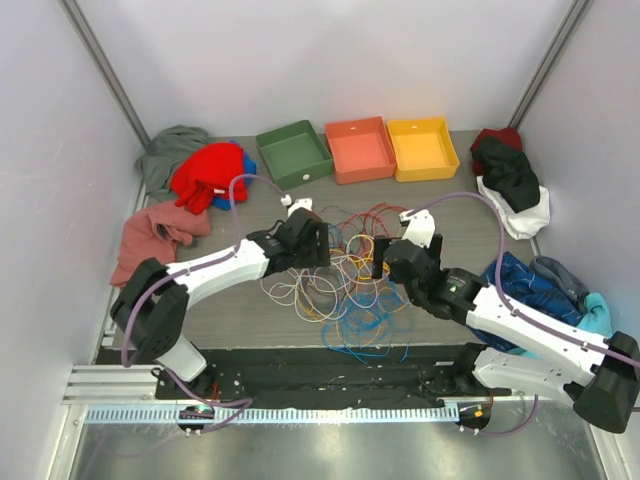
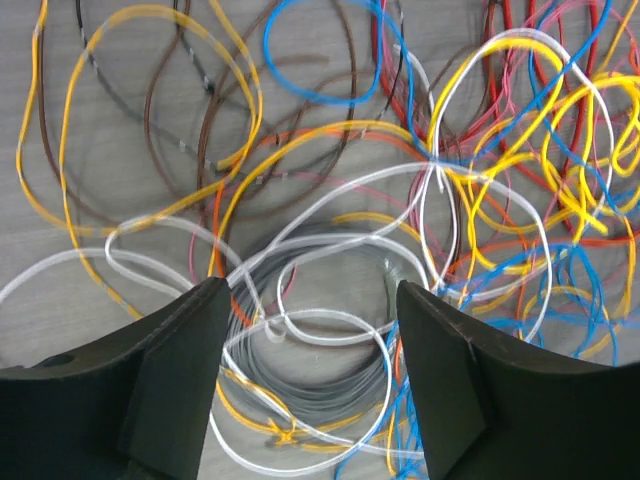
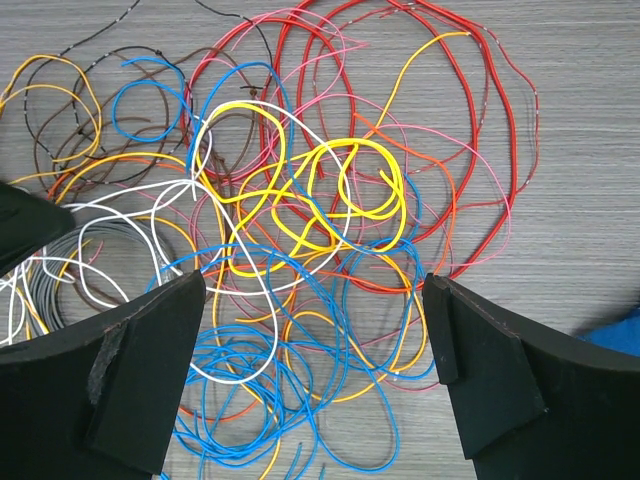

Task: Untangle the cables

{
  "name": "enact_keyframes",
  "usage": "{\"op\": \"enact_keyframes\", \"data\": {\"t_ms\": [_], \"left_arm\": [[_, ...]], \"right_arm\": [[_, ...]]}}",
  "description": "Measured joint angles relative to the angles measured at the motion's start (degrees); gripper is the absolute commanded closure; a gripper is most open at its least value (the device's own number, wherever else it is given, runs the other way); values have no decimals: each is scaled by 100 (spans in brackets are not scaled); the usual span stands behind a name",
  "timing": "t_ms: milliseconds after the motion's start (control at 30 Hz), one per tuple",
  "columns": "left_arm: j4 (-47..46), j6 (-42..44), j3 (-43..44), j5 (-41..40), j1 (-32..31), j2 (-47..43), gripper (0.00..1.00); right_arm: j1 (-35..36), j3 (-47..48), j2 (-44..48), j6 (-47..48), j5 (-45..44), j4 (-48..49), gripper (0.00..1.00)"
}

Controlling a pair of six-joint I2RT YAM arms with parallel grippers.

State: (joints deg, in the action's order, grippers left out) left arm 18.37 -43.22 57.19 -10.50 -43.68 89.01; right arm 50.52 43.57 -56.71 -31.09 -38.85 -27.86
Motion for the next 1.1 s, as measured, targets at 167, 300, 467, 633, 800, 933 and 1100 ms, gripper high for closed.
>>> {"op": "enact_keyframes", "data": {"t_ms": [167, 300, 467, 633, 800, 933, 1100], "left_arm": [[114, 407, 555, -398, -55, 557, 30], [251, 634, 719, -544, -55, 776, 30], [372, 800, 839, -603, -57, 951, 31], [380, 922, 1095, -577, -57, 1346, 39], [393, 940, 1152, -444, -57, 1663, 66], [459, 946, 1152, -442, -57, 1679, 83], [586, 946, 1134, -538, -57, 1471, 100]], "right_arm": [[0, -11, 190, -9, -7, -7, 1], [0, -15, 310, -7, -52, -4, 1], [0, -44, 264, -7, -63, -4, 1], [0, -52, 221, -2, -66, -4, 1], [0, -83, 221, 13, -66, -7, 1], [0, -105, 221, 13, -66, -7, 1], [0, -105, 221, 13, -68, -4, 2]]}}
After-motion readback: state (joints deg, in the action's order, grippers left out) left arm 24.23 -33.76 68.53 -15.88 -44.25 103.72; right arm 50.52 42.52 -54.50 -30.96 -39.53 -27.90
